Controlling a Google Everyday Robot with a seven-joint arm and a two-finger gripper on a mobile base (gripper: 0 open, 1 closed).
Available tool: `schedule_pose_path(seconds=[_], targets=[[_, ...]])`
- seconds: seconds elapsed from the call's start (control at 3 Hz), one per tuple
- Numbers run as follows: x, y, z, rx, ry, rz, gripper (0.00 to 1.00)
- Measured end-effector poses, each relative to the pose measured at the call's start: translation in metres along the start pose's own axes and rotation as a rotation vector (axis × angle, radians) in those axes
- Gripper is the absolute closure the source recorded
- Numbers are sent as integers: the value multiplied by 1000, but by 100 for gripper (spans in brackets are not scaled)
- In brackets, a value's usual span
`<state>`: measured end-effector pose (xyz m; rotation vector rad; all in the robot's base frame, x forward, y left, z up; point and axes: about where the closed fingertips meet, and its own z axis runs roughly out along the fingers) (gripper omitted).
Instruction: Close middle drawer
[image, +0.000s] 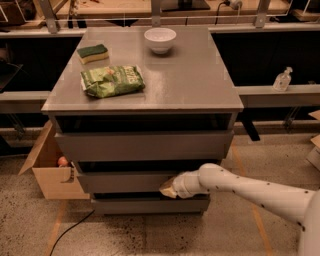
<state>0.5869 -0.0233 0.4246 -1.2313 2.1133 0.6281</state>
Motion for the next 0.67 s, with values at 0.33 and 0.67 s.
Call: schedule_pose_path(seconds=[0.33, 0.67], targets=[[47, 32, -35, 14, 33, 107, 100], [82, 54, -63, 34, 50, 191, 100]])
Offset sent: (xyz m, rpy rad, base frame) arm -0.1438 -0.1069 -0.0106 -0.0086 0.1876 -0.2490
